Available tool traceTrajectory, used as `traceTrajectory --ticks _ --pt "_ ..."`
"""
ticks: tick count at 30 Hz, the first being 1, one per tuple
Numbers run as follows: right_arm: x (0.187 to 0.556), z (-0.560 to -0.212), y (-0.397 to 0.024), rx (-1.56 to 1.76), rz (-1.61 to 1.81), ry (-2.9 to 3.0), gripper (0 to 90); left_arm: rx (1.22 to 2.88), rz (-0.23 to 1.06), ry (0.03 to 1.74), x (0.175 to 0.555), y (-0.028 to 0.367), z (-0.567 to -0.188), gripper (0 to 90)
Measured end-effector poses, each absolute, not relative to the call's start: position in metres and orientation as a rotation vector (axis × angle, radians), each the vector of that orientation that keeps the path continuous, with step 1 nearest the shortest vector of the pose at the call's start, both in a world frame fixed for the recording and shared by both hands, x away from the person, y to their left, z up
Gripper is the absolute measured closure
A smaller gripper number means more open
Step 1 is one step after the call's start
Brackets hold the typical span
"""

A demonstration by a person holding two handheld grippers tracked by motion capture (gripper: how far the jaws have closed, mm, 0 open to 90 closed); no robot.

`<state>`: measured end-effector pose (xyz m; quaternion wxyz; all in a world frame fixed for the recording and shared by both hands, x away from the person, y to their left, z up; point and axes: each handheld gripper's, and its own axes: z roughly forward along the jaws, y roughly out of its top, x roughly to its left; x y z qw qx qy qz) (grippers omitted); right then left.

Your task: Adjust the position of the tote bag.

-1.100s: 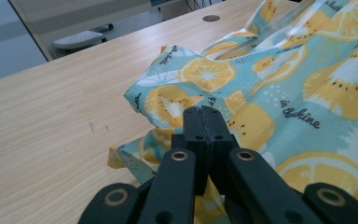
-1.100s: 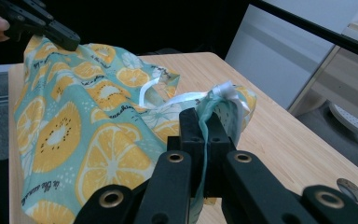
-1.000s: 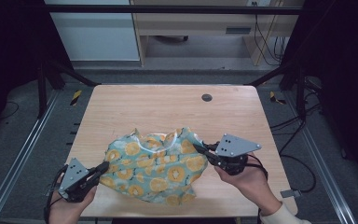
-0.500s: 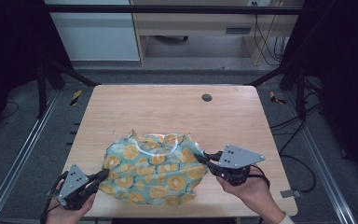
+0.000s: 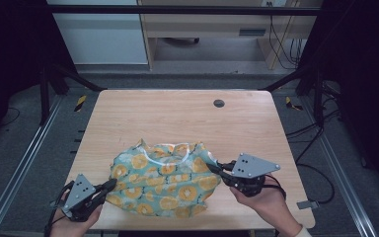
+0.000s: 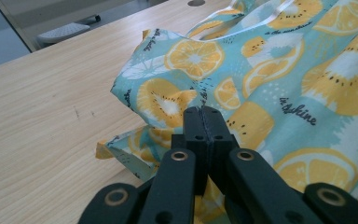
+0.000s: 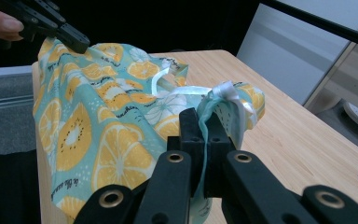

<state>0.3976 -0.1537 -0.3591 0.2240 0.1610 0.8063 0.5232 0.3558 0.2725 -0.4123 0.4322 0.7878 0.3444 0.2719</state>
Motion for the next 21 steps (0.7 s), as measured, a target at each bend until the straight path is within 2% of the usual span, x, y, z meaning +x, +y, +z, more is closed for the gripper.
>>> traceTrajectory --ticks 21 --pt "0.396 -0.405 -0.164 0.508 1.458 2.332 90.0 2.194 0.567 0.842 0.365 0.251 -0.454 90.0"
